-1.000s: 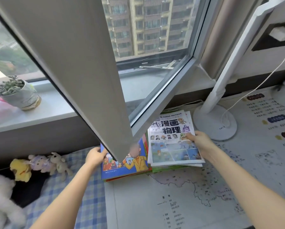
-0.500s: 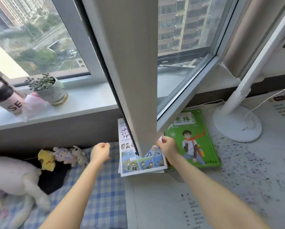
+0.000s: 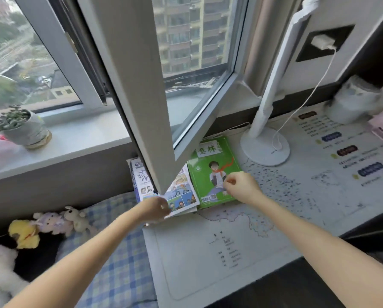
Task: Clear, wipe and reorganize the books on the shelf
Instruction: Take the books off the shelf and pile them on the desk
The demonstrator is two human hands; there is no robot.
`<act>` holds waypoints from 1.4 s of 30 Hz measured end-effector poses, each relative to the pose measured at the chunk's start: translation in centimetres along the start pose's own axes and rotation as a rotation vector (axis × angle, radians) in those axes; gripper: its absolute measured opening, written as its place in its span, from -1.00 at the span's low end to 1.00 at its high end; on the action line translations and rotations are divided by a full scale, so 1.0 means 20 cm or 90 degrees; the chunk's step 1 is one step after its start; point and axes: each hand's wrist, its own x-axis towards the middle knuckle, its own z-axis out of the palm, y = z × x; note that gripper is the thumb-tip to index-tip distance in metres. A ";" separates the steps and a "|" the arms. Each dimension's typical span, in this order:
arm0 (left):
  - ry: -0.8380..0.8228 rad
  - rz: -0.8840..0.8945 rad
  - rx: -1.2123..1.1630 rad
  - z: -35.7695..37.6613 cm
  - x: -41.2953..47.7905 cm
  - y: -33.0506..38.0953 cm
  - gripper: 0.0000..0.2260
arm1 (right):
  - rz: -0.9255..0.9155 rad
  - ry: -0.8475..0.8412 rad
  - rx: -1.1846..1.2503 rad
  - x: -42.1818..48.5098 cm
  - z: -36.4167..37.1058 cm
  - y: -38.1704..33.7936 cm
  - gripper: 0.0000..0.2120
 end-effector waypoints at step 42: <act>-0.106 0.948 -0.188 1.25 -1.49 4.41 -0.76 | 0.620 1.062 -0.085 -3.02 -2.36 2.48 -0.52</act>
